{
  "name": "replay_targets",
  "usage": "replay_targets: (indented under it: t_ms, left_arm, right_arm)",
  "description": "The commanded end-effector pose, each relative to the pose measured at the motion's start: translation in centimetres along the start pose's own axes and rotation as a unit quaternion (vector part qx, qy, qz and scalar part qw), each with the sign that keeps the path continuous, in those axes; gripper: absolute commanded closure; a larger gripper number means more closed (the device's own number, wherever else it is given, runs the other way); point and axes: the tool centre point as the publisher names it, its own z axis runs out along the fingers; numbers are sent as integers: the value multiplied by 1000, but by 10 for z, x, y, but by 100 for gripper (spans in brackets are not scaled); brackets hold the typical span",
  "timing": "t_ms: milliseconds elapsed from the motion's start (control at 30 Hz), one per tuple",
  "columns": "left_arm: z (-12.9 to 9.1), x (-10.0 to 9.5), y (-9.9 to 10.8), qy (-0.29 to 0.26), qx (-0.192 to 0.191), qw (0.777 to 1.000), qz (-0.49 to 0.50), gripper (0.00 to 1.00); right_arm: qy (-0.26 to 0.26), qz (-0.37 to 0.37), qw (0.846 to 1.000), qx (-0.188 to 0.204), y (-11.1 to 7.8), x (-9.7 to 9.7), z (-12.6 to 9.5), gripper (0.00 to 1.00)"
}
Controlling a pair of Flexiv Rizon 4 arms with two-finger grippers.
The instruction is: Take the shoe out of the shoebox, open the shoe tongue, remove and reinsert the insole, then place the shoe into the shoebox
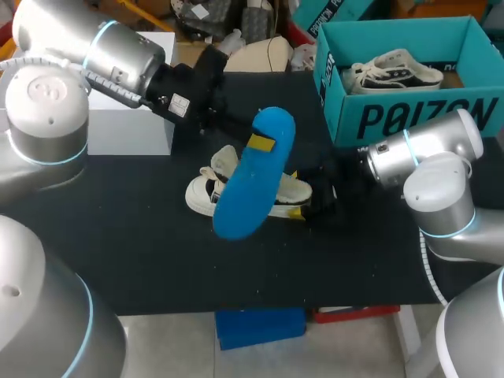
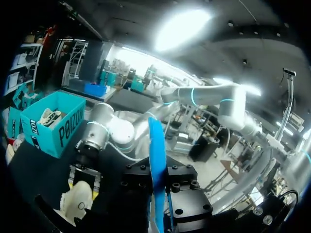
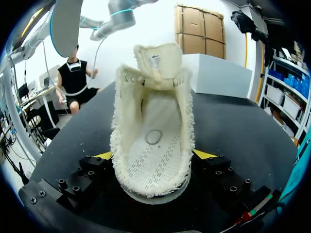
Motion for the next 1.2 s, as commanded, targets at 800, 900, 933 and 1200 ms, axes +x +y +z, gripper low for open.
replay_targets:
  t_ms: [800,900,933,1200]
  left_arm:
    - [-10,89,-94,0,179,983,30,100]
    - [-14,95,-101,0,185,982,37,100]
    - [-14,97,-102,2,186,982,40,100]
    - [-16,106,-111,11,200,979,49,100]
  right_arm:
    - [0,1,1000,1,-3,0,4,100]
    - [0,1,1000,1,-3,0,4,100]
    - [0,1,1000,1,-3,0,4,100]
    - [0,1,1000,1,-3,0,4,100]
